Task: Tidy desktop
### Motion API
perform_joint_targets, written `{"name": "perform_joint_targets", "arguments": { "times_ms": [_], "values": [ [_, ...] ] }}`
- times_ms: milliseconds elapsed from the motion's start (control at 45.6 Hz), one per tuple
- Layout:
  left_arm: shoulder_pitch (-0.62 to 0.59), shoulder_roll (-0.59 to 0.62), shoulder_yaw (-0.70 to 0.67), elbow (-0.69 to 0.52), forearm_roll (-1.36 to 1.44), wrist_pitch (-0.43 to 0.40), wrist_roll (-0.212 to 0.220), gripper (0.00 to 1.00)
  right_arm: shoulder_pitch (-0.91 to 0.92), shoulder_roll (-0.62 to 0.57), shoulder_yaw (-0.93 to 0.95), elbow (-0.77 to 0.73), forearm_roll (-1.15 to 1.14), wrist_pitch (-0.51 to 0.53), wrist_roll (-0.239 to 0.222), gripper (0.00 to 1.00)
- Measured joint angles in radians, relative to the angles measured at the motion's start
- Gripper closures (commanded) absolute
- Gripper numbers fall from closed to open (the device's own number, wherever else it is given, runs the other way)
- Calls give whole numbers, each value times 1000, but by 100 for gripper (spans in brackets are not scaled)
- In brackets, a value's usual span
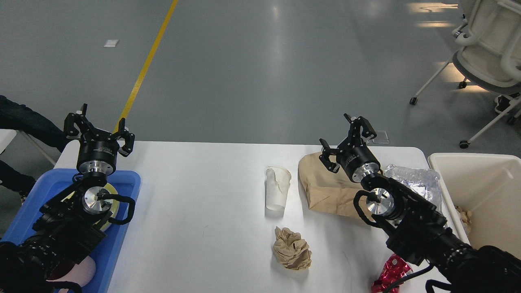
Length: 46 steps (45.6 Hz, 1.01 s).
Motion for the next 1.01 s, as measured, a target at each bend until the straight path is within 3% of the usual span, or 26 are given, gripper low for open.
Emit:
{"name": "perform_joint_targets", "arguments": {
  "times_ms": [1008],
  "values": [
    [0, 0, 0, 0, 0, 0, 0, 4, 71, -106, 11, -56, 11, 6, 7, 0]
  ]
}}
